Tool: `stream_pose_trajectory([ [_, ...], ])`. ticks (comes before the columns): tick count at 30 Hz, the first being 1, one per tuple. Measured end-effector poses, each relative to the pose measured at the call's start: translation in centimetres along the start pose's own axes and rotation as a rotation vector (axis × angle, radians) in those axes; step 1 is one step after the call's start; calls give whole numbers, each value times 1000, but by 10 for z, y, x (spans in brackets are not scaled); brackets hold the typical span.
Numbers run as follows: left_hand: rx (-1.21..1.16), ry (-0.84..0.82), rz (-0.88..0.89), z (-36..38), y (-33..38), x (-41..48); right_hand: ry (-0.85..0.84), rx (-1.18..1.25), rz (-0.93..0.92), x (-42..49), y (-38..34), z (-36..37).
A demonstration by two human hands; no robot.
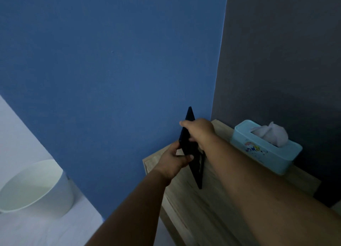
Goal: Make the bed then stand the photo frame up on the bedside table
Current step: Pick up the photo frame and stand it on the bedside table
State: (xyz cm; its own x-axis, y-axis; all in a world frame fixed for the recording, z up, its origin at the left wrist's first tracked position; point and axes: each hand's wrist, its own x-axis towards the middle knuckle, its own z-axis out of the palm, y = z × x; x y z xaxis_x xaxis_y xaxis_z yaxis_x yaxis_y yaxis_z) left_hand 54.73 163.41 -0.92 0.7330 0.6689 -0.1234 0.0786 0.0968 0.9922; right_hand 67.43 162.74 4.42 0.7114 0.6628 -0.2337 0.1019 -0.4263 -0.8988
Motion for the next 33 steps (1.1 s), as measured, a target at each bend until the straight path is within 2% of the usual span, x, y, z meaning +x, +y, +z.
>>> stream_pose_trajectory([
  [3, 14, 29, -27, -6, 0, 4, -52, 114, -13, -2, 9, -5],
  [6, 56, 62, -51, -14, 0, 8, -76, 87, -69, -2, 27, -9],
  [14, 181, 140, -22, -29, 8, 21, -122, -356, -255, -9, 71, -17],
  [19, 290, 168, -4, -37, 6, 27, -5, -526, -313, -13, 96, -5],
  [27, 356, 160, 10, -39, 5, 28, 160, -660, -318, -9, 109, 10],
  [30, 411, 165, 18, -41, 5, 28, 150, -682, -337, -5, 109, 8],
  [33, 483, 208, 48, -37, 5, 28, 121, -859, -407, -3, 104, -2],
])
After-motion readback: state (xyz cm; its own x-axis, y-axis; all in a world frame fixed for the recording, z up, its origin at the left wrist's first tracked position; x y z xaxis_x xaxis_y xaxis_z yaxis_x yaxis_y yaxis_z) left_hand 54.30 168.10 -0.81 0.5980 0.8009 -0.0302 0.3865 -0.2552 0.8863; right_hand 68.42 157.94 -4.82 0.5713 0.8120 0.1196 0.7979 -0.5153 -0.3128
